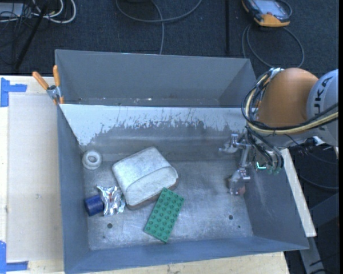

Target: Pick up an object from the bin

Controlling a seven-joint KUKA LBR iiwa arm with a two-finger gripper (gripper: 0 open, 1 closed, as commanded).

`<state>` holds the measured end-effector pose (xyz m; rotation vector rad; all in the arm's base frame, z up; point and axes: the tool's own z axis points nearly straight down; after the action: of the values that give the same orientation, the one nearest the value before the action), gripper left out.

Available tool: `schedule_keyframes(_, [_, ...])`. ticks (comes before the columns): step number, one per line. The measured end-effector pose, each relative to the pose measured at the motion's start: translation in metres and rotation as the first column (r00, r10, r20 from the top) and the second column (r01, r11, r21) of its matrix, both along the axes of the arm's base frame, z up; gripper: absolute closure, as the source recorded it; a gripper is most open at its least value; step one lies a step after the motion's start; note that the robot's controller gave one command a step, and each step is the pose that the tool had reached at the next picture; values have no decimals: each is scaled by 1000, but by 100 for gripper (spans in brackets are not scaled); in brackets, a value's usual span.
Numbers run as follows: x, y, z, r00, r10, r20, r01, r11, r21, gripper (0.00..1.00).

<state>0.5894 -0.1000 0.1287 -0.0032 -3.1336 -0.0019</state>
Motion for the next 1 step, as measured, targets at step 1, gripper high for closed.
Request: schedule_keyframes(1, [9, 109, 42, 998, -58, 12, 58, 998, 4, 0])
